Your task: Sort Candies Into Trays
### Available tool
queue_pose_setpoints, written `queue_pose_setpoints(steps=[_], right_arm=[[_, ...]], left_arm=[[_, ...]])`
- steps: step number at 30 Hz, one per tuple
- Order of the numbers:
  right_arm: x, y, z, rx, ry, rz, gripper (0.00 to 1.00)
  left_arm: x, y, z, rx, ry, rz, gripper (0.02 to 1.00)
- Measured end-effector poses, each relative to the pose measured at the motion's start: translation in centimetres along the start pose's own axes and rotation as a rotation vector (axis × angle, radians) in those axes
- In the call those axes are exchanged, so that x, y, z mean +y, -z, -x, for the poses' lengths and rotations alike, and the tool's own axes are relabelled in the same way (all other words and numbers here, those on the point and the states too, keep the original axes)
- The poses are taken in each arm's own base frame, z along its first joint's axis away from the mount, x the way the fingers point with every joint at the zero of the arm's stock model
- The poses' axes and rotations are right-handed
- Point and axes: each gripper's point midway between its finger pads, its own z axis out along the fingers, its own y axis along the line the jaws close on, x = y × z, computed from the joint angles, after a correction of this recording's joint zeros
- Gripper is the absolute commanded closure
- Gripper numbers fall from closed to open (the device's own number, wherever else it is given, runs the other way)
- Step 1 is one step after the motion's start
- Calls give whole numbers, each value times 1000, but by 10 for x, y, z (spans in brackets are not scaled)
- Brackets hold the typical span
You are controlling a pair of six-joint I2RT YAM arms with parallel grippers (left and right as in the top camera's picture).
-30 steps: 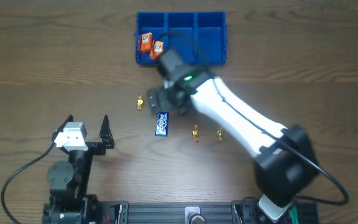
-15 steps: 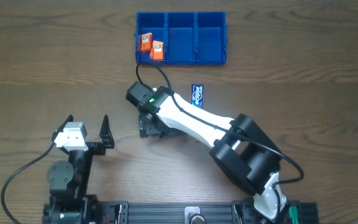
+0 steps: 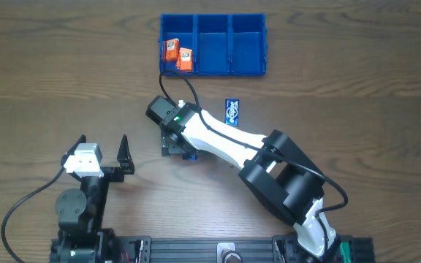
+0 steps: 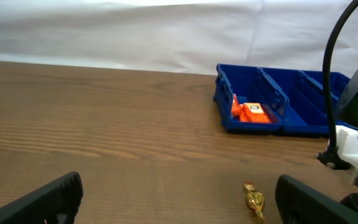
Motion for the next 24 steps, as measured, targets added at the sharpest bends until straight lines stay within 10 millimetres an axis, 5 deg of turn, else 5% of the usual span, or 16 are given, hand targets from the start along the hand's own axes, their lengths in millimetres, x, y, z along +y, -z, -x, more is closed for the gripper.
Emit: queue_pose_setpoints(steps=[12,16,20,24], right_arm=[[-4,0,5,-15,-16,-14,161],[-4,-2,4,-14,-20,-17,294],[-3,-6,5,-13,-24,-18,531],[-2,-6,6,-16,-22,-14,641]], left_arm=[[0,0,0,0,0,0,20],[0,0,0,0,0,0,20],[0,0,0,0,0,0,20],[0,0,0,0,0,0,20]])
